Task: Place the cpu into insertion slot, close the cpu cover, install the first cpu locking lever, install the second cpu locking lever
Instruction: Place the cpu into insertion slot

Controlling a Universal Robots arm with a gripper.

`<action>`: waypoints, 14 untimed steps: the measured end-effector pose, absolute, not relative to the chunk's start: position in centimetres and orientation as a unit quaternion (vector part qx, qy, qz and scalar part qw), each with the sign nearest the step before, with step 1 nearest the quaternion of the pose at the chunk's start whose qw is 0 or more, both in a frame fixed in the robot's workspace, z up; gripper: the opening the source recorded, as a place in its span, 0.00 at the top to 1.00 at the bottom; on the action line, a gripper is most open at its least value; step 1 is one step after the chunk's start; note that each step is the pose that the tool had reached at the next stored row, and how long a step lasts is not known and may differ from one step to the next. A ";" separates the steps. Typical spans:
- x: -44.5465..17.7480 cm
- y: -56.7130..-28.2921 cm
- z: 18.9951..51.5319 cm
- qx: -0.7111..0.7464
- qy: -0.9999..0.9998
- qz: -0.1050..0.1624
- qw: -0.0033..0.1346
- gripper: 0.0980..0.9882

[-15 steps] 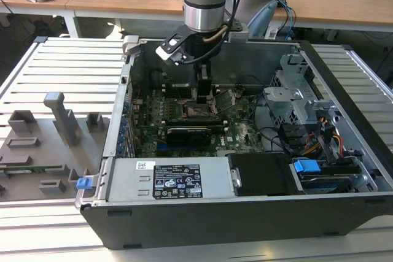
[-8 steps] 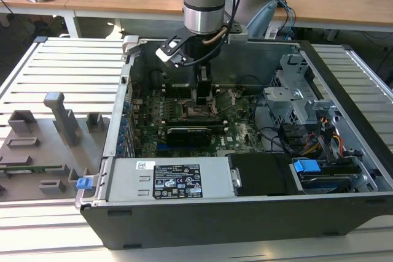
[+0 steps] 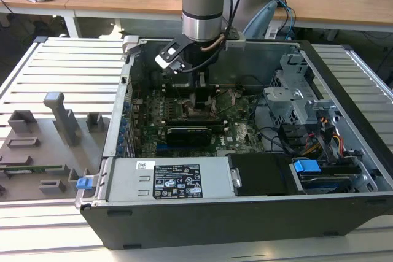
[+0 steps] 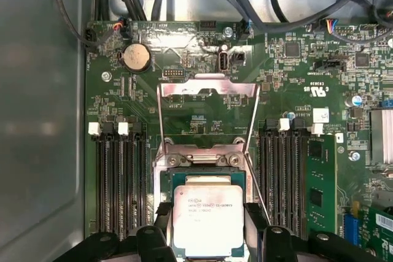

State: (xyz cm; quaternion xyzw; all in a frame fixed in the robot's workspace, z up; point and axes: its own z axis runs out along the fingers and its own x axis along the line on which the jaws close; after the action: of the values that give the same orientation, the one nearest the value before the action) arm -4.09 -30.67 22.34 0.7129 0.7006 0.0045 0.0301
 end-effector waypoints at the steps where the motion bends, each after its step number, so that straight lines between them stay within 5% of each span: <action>1: -4.2 -30.7 22.1 0.713 0.701 0.005 0.030 0.50; 14: -4.5 -30.7 20.2 0.709 0.704 0.005 0.030 0.50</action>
State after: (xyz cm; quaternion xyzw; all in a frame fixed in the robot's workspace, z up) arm -4.45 -30.72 20.21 0.7092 0.7043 0.0047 0.0301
